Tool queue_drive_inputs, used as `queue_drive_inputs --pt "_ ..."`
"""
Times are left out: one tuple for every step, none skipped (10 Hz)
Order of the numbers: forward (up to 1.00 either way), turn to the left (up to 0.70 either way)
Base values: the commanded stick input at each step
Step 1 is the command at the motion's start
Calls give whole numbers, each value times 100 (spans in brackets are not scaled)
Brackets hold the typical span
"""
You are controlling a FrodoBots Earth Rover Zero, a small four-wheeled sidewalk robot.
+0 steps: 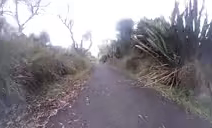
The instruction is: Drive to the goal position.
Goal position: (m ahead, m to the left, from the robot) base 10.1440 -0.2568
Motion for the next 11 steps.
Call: queue_drive_inputs --pt "70 0" --pt "70 0" --pt "70 -12" --pt "70 -24" --pt "70 -35" --pt "70 -35" --pt "70 -35" --pt "70 -35" --pt "70 -35" --pt "70 -35" --pt "70 -33"
